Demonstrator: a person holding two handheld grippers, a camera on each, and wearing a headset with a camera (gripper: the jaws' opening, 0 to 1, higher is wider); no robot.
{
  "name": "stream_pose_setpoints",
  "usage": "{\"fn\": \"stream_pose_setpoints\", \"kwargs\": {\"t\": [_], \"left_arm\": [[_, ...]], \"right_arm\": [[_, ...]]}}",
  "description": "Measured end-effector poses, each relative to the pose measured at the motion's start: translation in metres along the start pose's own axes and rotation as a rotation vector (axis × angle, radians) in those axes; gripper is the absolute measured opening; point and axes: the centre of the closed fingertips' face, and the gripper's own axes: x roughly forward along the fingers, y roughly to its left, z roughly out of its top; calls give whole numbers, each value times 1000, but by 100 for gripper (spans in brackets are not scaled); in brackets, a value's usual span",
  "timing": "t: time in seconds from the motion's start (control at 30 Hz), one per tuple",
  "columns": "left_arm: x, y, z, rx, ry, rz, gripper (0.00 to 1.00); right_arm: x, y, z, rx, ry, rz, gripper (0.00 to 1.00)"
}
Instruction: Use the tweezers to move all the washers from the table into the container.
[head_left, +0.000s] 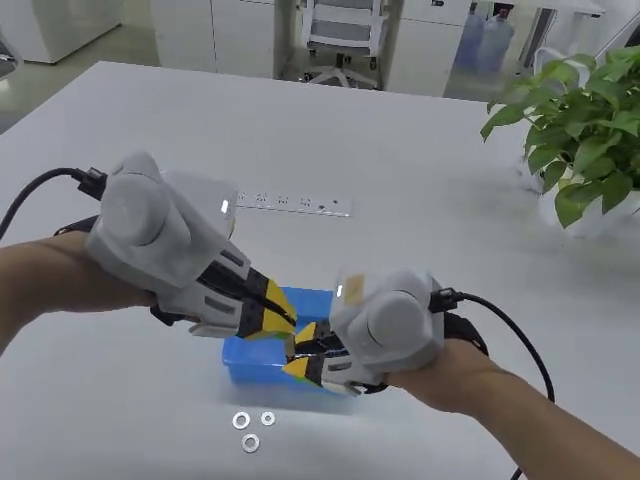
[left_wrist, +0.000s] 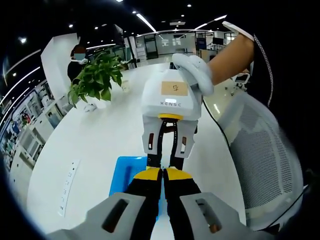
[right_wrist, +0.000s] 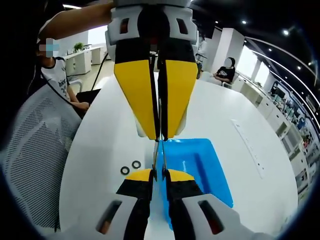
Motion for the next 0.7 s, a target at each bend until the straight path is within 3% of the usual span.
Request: {"fn": "stream_pose_setpoints", "kwargs": {"t": [0.7], "left_arm": [[3, -20, -25, -49, 31, -14, 6]], "right_arm": [[23, 28, -7, 16, -8, 55, 13]]}}
